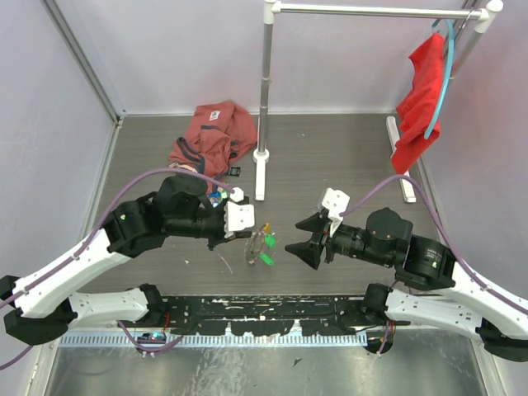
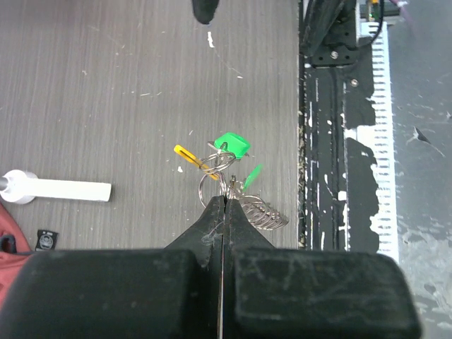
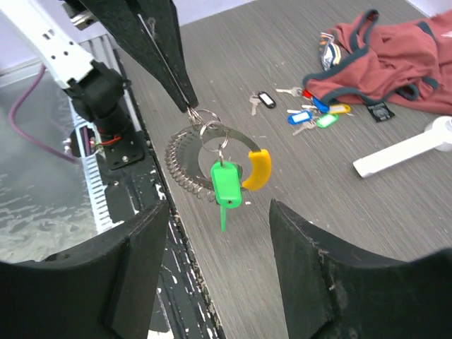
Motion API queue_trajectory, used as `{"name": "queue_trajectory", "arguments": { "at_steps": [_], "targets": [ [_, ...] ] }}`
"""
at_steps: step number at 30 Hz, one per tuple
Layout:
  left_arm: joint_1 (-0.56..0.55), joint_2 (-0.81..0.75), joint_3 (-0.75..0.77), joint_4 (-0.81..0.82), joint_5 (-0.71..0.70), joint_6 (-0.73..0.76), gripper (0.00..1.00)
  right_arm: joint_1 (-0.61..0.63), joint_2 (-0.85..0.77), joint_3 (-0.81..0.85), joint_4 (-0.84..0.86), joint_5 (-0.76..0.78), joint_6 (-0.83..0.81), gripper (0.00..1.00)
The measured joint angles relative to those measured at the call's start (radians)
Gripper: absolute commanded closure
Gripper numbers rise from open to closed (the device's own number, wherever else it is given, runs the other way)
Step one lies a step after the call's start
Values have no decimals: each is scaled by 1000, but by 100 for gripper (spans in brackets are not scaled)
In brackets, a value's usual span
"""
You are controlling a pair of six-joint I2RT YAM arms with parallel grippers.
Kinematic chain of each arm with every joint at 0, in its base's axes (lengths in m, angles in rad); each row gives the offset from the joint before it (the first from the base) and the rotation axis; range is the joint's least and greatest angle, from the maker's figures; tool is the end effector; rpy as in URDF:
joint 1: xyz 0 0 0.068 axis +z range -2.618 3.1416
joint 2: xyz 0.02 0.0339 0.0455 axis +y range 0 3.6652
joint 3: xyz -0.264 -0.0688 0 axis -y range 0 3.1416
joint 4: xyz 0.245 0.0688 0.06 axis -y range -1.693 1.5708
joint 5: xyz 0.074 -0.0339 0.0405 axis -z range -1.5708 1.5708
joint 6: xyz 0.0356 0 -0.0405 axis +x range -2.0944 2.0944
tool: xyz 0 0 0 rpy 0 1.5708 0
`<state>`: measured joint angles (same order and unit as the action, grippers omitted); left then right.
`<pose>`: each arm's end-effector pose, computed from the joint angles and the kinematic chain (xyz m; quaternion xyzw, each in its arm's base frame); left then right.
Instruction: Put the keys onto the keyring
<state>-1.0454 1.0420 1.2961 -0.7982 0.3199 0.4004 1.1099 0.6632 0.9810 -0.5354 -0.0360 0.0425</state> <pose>0.0912 -0.1796 0.4053 0.6276 0.5932 -0.2852 0.4159 0.0580 0.1196 0.3859 -0.4063 0.6654 0.3529 0.5173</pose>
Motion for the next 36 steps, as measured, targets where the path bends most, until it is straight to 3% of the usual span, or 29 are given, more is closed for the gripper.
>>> {"name": "queue_trajectory", "arguments": {
  "at_steps": [12,36],
  "targets": [
    [0,19,56,-94,72,56,100,0,68,-15,125,-60,-22,29],
    [0,38,81,-99,75,60,100,14,196,-15,140,-77,-64,29]
  ]
}}
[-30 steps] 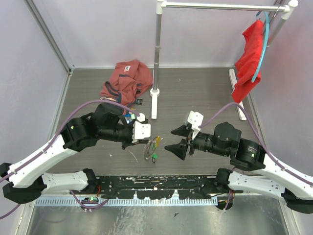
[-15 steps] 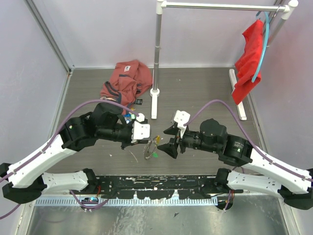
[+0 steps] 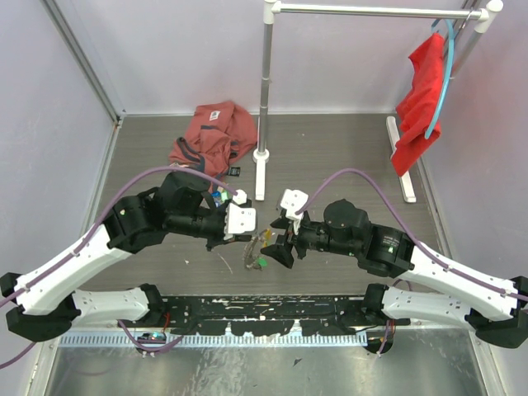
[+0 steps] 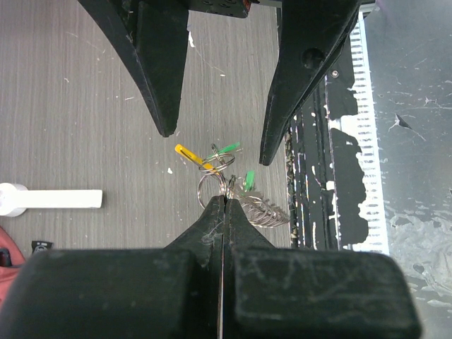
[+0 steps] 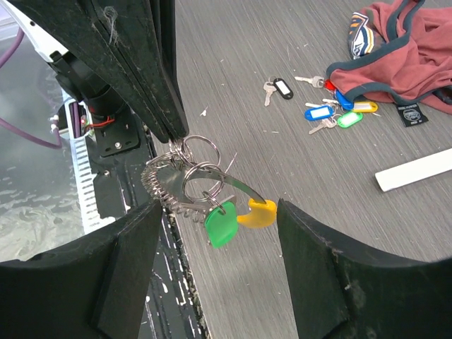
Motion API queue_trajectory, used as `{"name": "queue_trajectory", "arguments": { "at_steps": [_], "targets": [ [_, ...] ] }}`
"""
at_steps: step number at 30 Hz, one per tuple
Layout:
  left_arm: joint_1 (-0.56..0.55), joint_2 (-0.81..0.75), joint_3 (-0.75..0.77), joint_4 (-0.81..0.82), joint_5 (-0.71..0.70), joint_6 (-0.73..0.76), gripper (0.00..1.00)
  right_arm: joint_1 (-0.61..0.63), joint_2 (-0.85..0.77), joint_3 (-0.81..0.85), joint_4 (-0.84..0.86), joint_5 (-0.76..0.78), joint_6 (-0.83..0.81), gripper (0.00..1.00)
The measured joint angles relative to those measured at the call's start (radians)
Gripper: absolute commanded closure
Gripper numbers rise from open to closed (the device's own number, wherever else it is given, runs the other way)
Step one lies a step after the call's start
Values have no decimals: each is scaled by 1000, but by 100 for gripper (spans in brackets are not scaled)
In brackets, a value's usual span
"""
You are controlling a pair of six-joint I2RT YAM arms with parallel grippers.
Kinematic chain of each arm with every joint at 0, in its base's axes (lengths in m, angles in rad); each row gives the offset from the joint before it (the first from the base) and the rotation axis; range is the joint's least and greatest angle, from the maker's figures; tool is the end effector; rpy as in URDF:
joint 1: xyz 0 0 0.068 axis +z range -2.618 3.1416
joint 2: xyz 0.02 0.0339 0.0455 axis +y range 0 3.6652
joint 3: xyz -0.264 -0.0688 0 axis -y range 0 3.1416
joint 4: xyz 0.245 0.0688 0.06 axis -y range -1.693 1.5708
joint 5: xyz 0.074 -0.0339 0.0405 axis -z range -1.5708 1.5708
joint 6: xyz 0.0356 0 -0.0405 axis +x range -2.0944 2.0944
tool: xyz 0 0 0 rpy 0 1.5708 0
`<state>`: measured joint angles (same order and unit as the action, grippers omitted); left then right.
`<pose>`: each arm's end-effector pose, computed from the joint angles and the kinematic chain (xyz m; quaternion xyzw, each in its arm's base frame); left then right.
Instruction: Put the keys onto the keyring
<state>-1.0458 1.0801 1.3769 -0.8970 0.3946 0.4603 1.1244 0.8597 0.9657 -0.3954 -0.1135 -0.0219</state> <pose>0.0887 -0.1804 0.4150 0.6599 0.5703 -0.2980 0.3879 0.0783 0.1729 0.3679 -0.4625 0.6541 0.3513 0.4846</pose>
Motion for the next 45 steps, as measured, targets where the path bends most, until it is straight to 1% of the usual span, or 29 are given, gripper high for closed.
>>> {"name": "queue_trajectory", "arguments": {
  "at_steps": [6,16,23,30,32,34,37,42,45],
  "targets": [
    [0,9,2,0,0,0,100,1,4,0,14,12,-3,31],
    [0,11,3,0,4,-1,100,2,6,0,32,80,-2,38],
    [0,11,3,0,11,-1,100,2,-29,0,34,137,1,40],
    [0,11,3,0,16,-1,100,2,-50,0,29,200,8,48],
    [0,11,3,0,17,-1,100,2,-50,0,20,229,15,49],
    [0,11,3,0,18,-1,100,2,-51,1,5,254,18,47],
    [0,10,3,0,23,-1,100,2,-67,1,-11,243,6,39],
    [0,11,11,-4,55,-8,100,2,-109,27,-57,92,-53,31],
    [0,13,32,-10,82,-8,100,2,-100,77,-85,18,-84,30]
  ]
}}
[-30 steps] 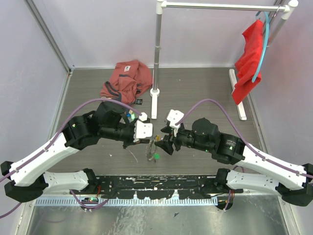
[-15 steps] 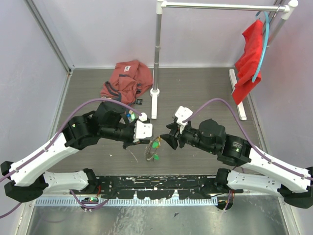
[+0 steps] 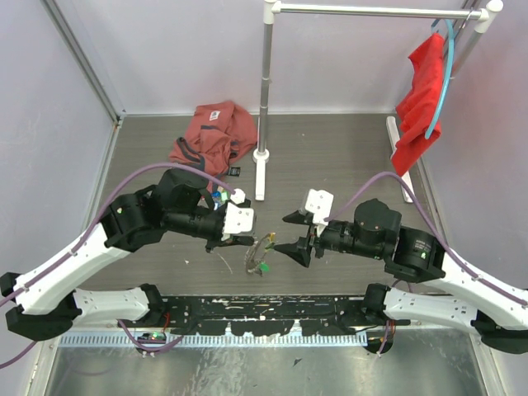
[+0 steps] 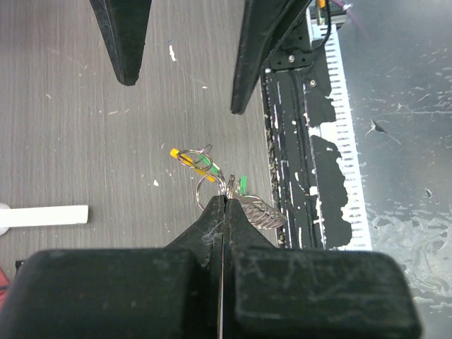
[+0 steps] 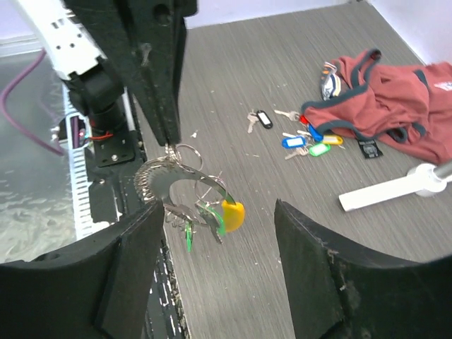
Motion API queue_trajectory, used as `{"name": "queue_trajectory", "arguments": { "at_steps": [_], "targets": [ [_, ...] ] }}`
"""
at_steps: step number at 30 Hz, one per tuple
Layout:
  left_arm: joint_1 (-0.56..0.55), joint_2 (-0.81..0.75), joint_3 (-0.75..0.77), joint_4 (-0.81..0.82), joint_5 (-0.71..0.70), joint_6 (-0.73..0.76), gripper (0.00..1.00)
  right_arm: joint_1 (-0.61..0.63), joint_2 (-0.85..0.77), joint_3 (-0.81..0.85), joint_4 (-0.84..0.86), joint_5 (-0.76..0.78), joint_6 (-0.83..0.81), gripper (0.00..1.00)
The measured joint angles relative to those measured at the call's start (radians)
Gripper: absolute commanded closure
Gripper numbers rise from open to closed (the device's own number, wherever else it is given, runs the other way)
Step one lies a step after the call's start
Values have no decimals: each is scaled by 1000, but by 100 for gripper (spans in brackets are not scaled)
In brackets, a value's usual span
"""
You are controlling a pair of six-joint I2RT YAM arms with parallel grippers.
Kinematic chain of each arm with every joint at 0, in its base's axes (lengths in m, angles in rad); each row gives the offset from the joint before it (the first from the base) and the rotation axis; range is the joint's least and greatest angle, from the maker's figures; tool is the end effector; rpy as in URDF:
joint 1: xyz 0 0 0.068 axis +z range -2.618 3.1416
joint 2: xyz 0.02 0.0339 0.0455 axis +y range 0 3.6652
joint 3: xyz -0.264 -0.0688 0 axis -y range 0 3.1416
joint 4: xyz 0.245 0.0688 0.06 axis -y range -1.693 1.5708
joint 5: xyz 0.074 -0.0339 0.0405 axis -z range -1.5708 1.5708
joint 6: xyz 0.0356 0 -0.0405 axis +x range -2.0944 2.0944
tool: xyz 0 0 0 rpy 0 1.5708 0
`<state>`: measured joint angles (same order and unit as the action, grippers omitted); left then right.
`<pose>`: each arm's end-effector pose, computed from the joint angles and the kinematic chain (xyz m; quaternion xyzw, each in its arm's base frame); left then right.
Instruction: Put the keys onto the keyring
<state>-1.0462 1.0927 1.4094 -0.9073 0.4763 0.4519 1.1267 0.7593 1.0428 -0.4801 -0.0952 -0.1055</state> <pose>0.0863 -0.1816 0.4224 0.6652 0.5523 -0.3329 0.3764 0.0632 0.1408 0.4000 -0.4709 0.6128 0.3417 0.5348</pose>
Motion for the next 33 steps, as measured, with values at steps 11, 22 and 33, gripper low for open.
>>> {"name": "queue_trajectory", "arguments": {
  "at_steps": [11,22,33],
  "targets": [
    [0,23,69,-69,97,33,100,0,48,29,-24,-208,-148,32],
    [-1,36,120,-134,171,80,100,0,163,48,-14,-321,-216,41],
    [-4,39,120,-156,185,98,100,0,203,104,-25,-404,-233,73]
  ]
}}
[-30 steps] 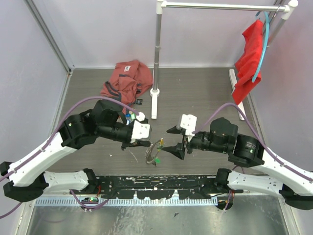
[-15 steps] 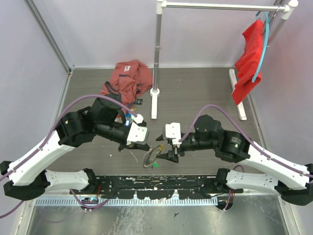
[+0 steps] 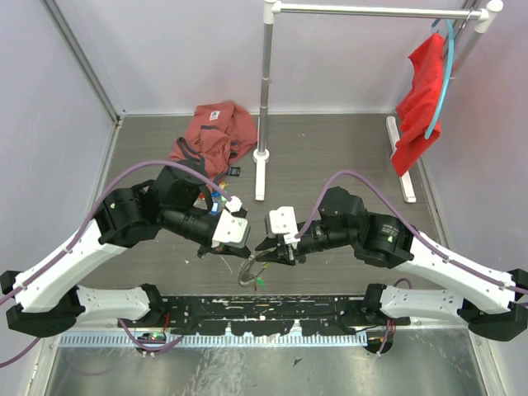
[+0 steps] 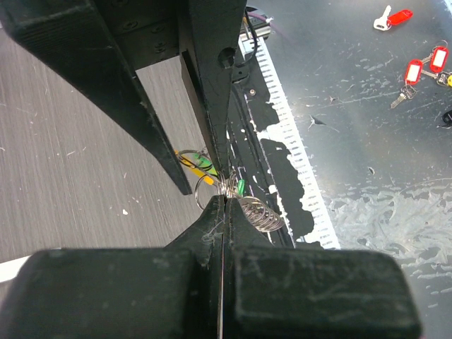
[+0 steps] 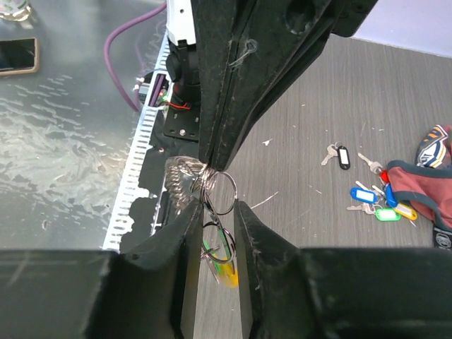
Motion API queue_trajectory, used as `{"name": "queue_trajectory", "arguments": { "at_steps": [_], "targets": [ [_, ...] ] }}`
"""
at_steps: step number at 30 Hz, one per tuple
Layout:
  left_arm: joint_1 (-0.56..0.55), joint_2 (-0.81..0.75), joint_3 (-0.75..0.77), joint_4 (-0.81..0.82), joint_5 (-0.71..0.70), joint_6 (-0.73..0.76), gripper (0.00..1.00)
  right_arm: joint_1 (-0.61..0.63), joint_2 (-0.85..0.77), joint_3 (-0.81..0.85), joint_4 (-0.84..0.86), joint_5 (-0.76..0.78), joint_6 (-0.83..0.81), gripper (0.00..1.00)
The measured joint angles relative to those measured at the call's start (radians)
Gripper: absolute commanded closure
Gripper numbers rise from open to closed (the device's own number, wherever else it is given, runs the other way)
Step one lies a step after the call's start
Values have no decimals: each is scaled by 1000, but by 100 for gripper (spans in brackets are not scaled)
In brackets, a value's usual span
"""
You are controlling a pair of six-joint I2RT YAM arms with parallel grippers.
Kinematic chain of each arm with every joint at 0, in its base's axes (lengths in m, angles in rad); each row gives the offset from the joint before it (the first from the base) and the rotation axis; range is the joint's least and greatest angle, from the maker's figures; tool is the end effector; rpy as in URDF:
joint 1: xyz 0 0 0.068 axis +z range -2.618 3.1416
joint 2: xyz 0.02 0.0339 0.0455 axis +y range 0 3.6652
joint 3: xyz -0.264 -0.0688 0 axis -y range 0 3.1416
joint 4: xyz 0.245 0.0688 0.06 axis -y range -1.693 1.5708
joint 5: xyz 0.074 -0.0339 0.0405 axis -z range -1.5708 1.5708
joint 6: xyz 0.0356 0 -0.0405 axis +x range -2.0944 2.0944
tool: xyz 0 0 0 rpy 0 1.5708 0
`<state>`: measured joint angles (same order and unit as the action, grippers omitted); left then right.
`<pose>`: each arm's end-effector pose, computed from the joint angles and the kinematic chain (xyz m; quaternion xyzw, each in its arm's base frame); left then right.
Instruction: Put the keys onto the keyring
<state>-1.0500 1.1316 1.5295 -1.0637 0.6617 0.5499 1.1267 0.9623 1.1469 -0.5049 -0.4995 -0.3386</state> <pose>0.0759 -0.1762 0.4396 0.7091 0.4908 -0.3854 0.3283 0.0700 0.1869 0.4009 -0.6330 0.4873 0.4028 0.4467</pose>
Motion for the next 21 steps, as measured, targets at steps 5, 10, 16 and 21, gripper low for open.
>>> {"name": "queue_trajectory", "arguments": {
  "at_steps": [5,10,16,21],
  "targets": [
    [0,0,0,-1,-1,1,100,0,14,9,-17,-36,0,79],
    [0,0,0,-6,-7,1,100,0,34,22,-36,-55,0,87],
    [0,0,0,-6,-18,1,100,4,32,27,-49,-37,-3,99],
    [0,-1,0,12,-37,0,100,9,16,28,-55,19,-3,99]
  ]
}}
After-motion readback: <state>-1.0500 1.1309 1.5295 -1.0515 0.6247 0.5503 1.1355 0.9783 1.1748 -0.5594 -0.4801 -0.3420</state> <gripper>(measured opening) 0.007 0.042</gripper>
